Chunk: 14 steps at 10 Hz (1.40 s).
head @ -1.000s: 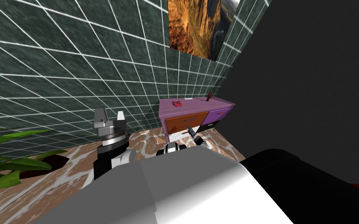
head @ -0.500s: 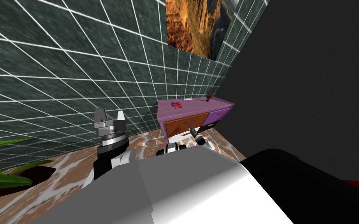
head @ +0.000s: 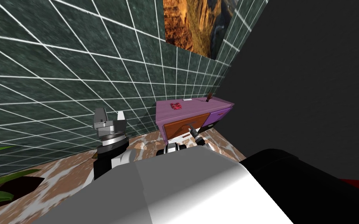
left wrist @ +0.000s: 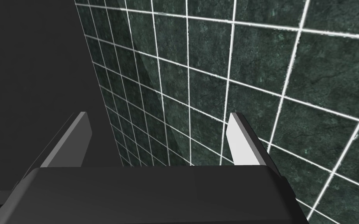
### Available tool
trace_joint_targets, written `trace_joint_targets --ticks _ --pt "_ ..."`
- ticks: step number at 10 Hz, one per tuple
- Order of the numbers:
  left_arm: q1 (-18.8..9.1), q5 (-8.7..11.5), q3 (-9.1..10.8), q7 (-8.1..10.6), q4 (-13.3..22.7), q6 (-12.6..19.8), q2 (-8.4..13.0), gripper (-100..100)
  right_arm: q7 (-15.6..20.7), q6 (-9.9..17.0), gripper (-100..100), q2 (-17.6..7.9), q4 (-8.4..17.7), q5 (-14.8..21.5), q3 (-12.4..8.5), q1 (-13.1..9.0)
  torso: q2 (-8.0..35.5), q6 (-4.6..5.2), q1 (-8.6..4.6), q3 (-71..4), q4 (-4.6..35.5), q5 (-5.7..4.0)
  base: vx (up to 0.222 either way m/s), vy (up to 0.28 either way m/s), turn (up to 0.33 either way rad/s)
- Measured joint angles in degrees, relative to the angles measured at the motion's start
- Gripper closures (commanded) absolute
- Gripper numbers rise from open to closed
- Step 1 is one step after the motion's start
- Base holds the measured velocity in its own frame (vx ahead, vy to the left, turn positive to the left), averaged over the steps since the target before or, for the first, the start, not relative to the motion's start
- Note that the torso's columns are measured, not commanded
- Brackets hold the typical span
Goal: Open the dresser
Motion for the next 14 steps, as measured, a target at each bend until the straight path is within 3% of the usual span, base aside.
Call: trace_joint_targets --ticks 4,6,7,14 --pt "0.0 0.0 0.00 0.00 0.0 0.0 0.0 0 -0.1 0.1 -100 6.7 -0.1 -0.8 -0.2 0.1 -0.1 0.01 -0.06 -0.1 0.0 -0.01 0.008 0.003 -0.008" --pt "0.0 0.0 0.00 0.00 0.0 0.0 0.0 0 -0.6 -0.6 -100 6.5 -0.8 -0.9 -0.2 0.1 -0.3 -0.01 0.03 -0.2 -0.1 0.01 0.062 0.023 0.044" --pt "0.0 0.0 0.00 0.00 0.0 0.0 0.0 0 -0.8 -0.8 100 6.4 -0.9 -0.9 -0.2 0.1 -0.2 0.02 -0.02 -0.1 -0.1 0.00 0.007 0.003 -0.003" --pt "0.0 0.0 0.00 0.00 0.0 0.0 0.0 0 -1.8 -0.4 100 5.1 -2.3 -1.6 0.1 2.3 -0.2 0.04 0.00 -0.2 0.0 0.10 -0.157 -0.020 -0.010"
